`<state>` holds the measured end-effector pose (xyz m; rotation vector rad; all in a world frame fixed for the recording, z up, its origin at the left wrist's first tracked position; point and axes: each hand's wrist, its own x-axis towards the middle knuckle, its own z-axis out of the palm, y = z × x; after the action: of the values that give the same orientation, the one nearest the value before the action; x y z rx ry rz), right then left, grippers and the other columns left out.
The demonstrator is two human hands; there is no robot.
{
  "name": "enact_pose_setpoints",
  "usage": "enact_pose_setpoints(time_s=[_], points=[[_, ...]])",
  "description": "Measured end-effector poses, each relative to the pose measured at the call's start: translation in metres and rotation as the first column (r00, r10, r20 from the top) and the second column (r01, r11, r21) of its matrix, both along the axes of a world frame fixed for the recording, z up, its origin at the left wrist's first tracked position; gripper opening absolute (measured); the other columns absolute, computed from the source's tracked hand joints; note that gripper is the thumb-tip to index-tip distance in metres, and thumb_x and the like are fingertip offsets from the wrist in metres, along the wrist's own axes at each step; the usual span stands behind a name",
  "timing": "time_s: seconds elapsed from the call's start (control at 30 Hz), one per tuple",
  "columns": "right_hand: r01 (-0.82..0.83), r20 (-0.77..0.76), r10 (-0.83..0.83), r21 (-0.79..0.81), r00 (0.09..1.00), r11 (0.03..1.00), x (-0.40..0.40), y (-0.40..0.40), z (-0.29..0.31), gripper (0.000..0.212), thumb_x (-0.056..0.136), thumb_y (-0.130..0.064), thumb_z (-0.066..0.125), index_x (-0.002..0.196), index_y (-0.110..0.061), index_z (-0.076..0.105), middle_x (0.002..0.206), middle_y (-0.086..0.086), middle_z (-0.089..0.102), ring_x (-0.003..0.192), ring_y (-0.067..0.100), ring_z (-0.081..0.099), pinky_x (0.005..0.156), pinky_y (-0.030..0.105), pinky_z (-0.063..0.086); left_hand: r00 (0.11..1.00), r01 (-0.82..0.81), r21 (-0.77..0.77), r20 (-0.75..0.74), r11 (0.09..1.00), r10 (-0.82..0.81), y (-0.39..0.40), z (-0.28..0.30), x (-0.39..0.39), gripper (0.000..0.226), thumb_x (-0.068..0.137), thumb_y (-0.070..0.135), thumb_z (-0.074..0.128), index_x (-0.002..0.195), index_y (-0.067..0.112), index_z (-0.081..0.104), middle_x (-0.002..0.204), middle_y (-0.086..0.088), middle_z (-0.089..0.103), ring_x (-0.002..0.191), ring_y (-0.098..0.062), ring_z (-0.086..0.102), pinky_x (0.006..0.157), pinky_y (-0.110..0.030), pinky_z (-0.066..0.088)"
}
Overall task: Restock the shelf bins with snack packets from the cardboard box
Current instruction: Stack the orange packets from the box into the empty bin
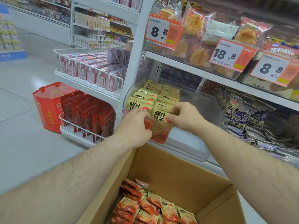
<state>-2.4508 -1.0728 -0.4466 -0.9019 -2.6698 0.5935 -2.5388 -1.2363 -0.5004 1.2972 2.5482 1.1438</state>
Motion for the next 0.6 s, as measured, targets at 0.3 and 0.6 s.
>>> enact_pose_setpoints(time_s=[0.3, 0.6], points=[[0.075, -0.062, -0.074, 0.003, 0.995, 0.997, -0.001, -0.006, -0.005, 0.02, 0.082, -0.03, 0.078, 0.09, -0.018, 0.065, 0.088, -0.006, 0.063, 0.082, 0.013, 0.06, 0.06, 0.024, 0.047, 1.0, 0.025, 0.007, 0.01, 1.0, -0.025, 0.004, 0.0, 0.004, 0.042, 0.086, 0.019, 0.064, 0.127, 0.02, 0.057, 0.132, 0.004, 0.046, 0.128, -0.017, 0.042, 0.108, -0.036, 0.039], [0.191, -0.083, -0.457, -0.833, 0.885, 0.52, -0.019, 0.027, 0.004, 0.08, 0.093, -0.072, 0.033, 0.156, -0.025, 0.02, 0.164, 0.011, 0.016, 0.146, 0.036, 0.025, 0.118, 0.058, 0.019, 0.942, -0.33, 0.248, 0.016, 0.911, 0.336, 0.009, 0.01, -0.011, 0.065, 0.081, 0.025, 0.069, 0.139, 0.018, 0.042, 0.145, -0.007, 0.025, 0.137, -0.027, 0.021, 0.115, -0.042, 0.022]])
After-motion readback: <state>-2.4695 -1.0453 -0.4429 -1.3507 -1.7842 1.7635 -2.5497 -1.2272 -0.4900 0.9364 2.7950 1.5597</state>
